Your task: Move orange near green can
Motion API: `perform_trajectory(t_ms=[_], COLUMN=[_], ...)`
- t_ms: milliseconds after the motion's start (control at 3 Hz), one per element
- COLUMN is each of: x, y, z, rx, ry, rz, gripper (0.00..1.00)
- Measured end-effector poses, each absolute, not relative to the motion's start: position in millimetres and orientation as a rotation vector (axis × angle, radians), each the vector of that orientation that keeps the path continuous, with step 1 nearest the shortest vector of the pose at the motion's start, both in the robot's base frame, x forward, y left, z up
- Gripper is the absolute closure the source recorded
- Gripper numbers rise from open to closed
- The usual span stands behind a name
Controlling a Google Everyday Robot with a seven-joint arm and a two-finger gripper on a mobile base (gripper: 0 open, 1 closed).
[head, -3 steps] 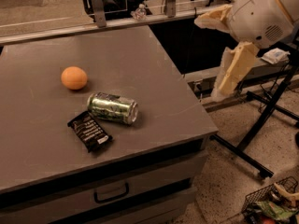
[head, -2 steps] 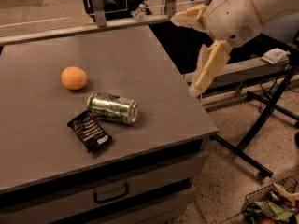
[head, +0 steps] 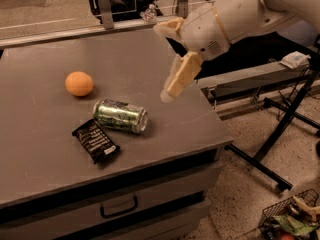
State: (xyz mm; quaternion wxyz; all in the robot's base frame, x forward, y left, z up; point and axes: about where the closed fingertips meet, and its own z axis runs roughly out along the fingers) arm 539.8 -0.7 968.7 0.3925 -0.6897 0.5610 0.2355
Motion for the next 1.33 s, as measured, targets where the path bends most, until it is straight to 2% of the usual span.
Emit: perform_trajectory(t_ms=[333,1000,1333], x=[562,569,596], y=[40,48,69], z=[960,954,937], rx=[-1.711,-1.660,-1.552], ry=[1.398,1.418,1.440], rz=[0.641,0.649,0.680], gripper=[0.00,0.00,0.00])
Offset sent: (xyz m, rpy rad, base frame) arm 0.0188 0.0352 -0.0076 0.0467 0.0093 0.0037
